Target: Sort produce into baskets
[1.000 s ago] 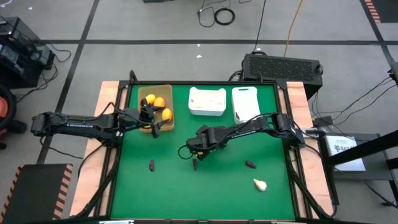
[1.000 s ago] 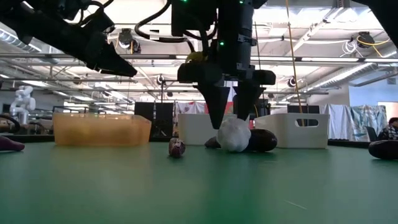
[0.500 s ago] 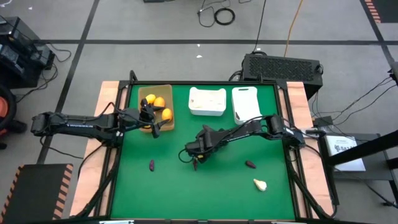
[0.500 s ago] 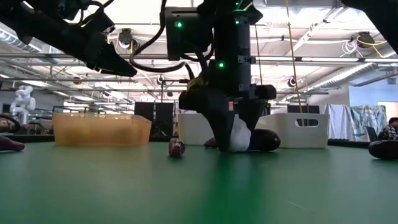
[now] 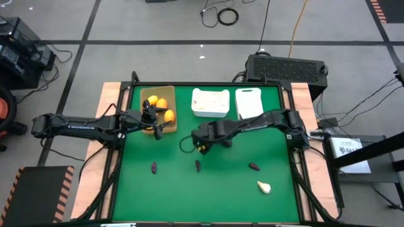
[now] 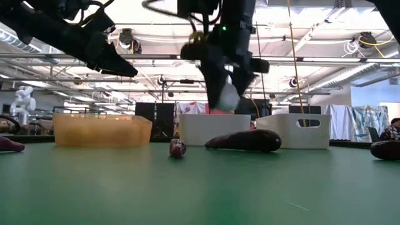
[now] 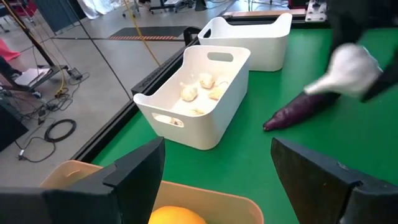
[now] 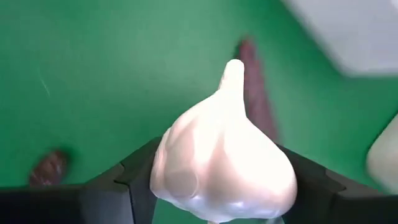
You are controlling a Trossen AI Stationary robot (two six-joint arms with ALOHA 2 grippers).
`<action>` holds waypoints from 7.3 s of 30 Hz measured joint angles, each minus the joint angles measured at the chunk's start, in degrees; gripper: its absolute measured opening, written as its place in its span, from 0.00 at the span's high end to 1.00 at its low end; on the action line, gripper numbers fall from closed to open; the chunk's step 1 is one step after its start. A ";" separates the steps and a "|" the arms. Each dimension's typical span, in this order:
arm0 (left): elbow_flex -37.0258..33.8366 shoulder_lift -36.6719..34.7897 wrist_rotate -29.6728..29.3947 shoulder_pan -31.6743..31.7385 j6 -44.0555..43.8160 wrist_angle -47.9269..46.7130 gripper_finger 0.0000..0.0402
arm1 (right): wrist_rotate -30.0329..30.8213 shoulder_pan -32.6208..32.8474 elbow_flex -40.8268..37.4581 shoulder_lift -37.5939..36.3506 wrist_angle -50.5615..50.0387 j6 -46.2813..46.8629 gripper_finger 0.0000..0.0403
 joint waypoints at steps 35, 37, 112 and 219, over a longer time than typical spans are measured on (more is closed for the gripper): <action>0.00 0.00 -0.02 0.00 0.40 -0.48 0.25 | 3.98 -19.99 0.00 -1.64 15.99 -17.79 0.23; 0.00 0.00 -0.02 0.00 0.40 -0.48 0.25 | 2.15 -19.83 0.00 -1.67 16.01 -17.77 0.23; 0.00 0.00 1.99 -0.02 -0.04 -0.03 0.25 | -31.94 28.03 -2.60 -2.08 -24.05 32.09 0.23; 0.00 0.04 2.19 0.00 0.32 -1.99 0.25 | -2.20 -18.58 9.70 0.02 4.78 -31.77 0.49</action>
